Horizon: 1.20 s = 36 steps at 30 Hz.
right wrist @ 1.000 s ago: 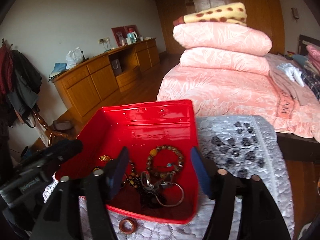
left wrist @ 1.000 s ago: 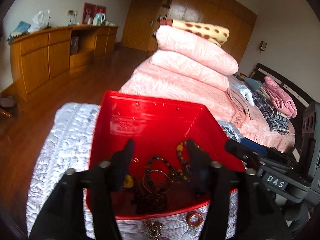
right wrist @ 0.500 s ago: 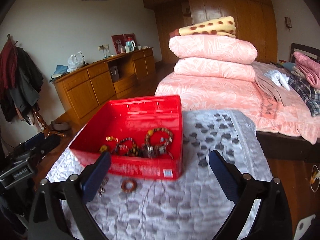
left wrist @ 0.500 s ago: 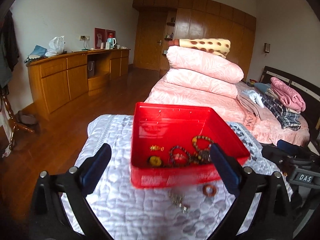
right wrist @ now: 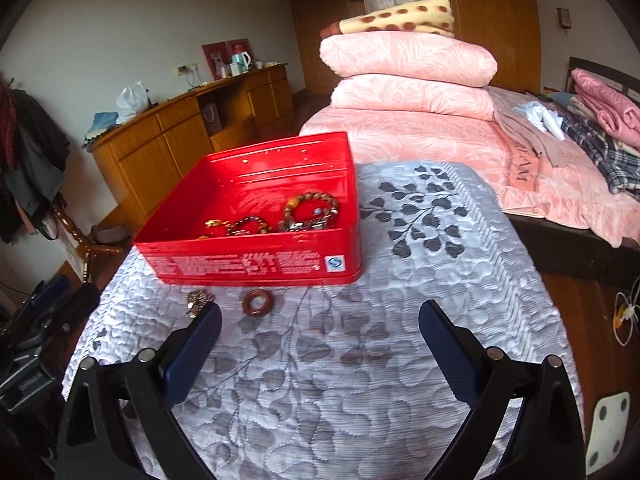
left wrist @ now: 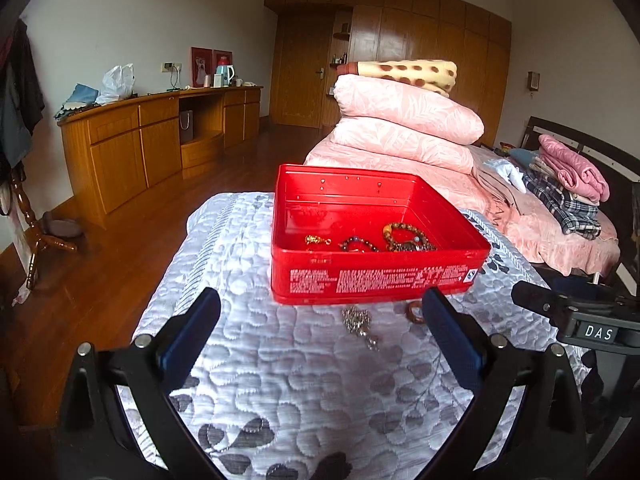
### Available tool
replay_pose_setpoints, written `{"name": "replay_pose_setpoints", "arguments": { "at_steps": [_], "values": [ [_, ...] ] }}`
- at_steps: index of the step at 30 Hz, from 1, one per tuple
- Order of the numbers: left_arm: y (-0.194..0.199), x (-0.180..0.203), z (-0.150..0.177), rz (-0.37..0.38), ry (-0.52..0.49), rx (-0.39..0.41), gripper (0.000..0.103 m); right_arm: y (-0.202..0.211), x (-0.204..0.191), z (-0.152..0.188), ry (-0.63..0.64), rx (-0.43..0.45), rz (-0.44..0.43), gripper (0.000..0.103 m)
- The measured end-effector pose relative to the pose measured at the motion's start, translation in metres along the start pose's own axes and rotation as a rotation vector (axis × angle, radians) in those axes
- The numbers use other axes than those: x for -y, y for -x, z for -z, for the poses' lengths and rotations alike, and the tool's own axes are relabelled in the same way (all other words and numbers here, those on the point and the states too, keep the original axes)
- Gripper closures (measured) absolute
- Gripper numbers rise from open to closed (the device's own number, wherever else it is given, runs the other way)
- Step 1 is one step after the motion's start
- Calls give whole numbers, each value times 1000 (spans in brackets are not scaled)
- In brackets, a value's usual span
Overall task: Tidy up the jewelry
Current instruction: 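Withdraw both tools from the tin toward the remaining ring and charm, then grasp the brown wooden ring with the right tool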
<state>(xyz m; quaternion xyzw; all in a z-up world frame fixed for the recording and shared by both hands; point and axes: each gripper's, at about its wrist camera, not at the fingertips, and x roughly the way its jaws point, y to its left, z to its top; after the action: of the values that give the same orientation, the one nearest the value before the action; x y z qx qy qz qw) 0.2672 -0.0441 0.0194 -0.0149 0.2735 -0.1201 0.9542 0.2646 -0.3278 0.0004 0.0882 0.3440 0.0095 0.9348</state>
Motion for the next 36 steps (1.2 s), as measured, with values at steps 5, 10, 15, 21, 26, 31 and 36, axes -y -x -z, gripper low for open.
{"name": "replay_pose_setpoints", "arguments": {
  "at_steps": [5, 10, 15, 21, 26, 31, 36],
  "values": [
    [0, -2, 6, -15, -3, -8, 5, -4, -5, 5, 8, -10, 20, 6],
    [-5, -5, 12, -25, -6, -26, 5, -10, -11, 7, 25, -11, 24, 6],
    [-9, -9, 14, -29, 3, -35, 5, -15, -19, 8, 52, -14, 15, 6],
    [-18, -12, 15, -42, -2, -53, 5, -23, -27, 8, 83, -17, -2, 6],
    [-25, -14, 16, -48, -3, -68, 5, -31, -32, 9, 100, -34, -1, 6],
    [-31, -20, 15, -57, -4, -83, 5, -39, -38, 9, 112, -57, -8, 6],
    [-35, -29, 14, -61, 11, -92, 5, -53, -44, 9, 112, -92, -15, 7]
  ]
}}
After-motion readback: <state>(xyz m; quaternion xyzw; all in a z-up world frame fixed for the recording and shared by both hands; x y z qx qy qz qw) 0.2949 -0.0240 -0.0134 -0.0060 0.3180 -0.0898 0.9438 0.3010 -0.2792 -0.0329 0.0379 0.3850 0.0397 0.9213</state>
